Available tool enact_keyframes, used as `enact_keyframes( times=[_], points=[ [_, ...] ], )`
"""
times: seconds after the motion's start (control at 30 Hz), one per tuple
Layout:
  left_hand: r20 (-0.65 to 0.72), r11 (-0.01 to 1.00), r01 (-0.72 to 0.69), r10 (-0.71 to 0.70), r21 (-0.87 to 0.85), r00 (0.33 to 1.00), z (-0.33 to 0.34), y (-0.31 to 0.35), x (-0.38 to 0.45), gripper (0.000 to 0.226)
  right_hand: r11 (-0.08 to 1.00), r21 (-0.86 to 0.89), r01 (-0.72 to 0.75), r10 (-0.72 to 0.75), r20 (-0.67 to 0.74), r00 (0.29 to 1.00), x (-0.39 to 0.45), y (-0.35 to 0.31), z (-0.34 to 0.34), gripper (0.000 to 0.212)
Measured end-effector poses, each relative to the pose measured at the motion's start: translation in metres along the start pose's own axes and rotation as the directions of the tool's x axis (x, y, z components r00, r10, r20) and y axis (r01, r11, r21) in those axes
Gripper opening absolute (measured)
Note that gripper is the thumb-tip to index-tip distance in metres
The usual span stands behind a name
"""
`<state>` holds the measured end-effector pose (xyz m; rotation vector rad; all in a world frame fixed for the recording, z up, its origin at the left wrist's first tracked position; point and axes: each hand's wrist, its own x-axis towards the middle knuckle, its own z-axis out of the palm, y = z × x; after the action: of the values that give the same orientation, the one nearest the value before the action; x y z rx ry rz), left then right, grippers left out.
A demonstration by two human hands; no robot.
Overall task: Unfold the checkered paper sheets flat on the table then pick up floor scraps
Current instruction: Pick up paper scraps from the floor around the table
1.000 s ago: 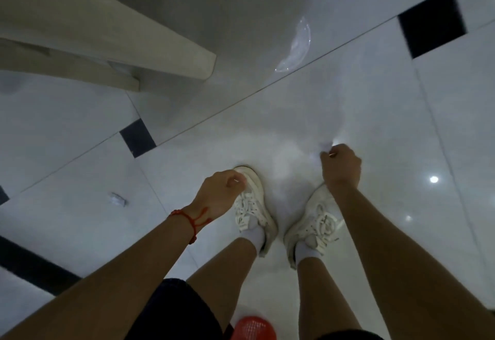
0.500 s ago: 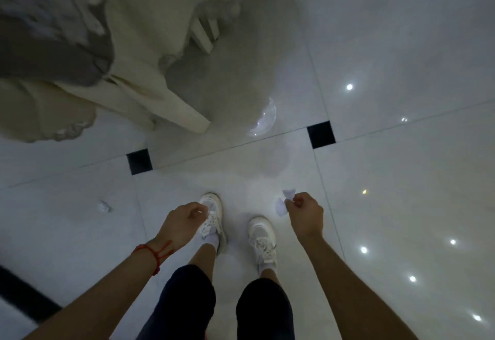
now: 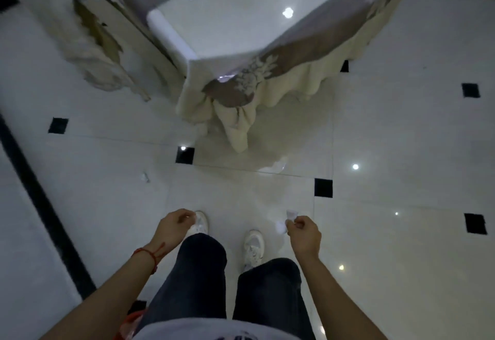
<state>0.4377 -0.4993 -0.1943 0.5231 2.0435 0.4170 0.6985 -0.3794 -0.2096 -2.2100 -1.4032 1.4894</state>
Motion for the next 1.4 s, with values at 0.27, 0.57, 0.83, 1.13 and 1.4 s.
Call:
enact_keyframes(
  times=[0.27,0.57,0.83,1.13,1.4],
  points=[
    [-0.167,0.953,0.182,-0.226,-0.242,0.96,-0.086,-0.108,-0.055,0.013,0.972,-0.192,0.133,-0.097,0.187,0.978,-0.044,-0.073,0.075,0.007],
    [-0.139,0.774,0.309,-0.451,-0.553,0.882,-0.185,-0.228,-0.057,0.02,0.874,-0.346,0.342,-0.229,0.328,0.916,-0.089,-0.189,0.24,0.013],
    [-0.137,0.806,0.239,-0.365,-0.541,0.921,-0.307,-0.258,0.008,0.021,0.842,-0.284,0.459,-0.324,0.413,0.851,-0.129,-0.262,0.357,0.019],
    [-0.098,0.793,0.229,-0.34,-0.564,0.935,-0.343,-0.253,0.11,0.023,0.826,-0.423,0.373,-0.179,0.43,0.885,-0.085,-0.252,0.415,0.022],
    [0.006,0.693,0.326,-0.421,-0.643,0.907,-0.275,-0.285,0.267,0.01,0.821,-0.443,0.361,-0.112,0.495,0.861,0.043,-0.233,0.531,0.016]
  ],
)
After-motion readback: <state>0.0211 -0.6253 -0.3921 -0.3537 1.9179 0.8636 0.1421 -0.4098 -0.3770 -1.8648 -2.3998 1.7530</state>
